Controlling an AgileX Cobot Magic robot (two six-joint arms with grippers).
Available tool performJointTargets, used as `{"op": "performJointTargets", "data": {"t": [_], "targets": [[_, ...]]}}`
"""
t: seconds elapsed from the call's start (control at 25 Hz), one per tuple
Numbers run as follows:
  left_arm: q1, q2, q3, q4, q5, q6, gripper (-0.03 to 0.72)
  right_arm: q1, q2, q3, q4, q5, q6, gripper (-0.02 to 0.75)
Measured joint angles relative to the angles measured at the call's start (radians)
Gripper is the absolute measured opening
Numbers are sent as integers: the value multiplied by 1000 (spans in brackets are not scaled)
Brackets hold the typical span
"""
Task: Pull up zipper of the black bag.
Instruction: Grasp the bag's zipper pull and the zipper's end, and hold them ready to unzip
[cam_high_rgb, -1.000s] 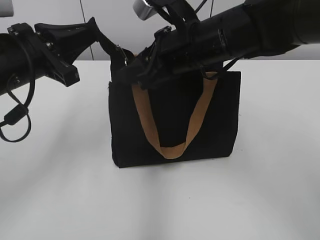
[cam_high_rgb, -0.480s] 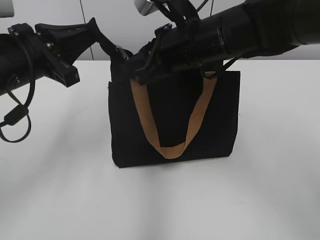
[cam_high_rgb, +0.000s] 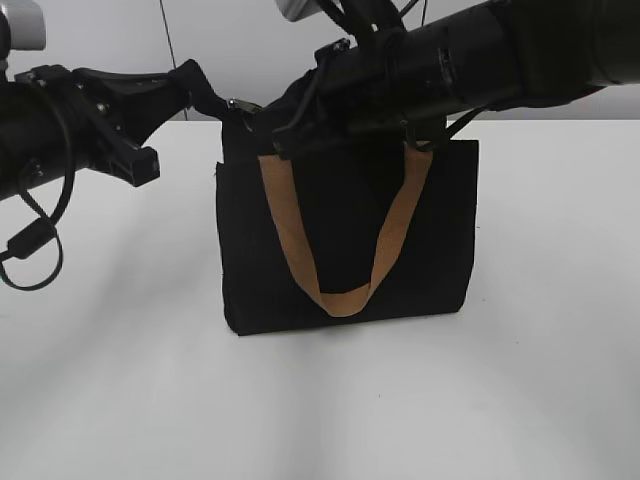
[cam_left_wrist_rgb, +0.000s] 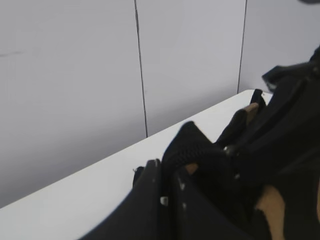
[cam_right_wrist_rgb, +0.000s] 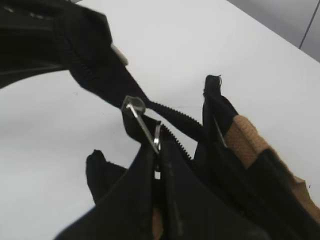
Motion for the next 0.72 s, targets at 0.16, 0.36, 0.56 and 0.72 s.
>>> {"op": "performJointTargets", "data": {"t": [0.16, 0.36, 0.56, 0.72], "targets": [[0, 0, 0, -3, 66, 0, 4, 0, -20, 0, -11, -12, 7, 3], [0, 0, -5, -6, 190, 0, 3, 0, -24, 0, -94, 2, 86, 2], [0, 0, -6, -7, 318, 0, 3, 0, -25, 0, -218, 2, 190, 1], [-2, 0, -6, -26, 376, 0, 3, 0, -25, 0, -268, 2, 218, 1]]}}
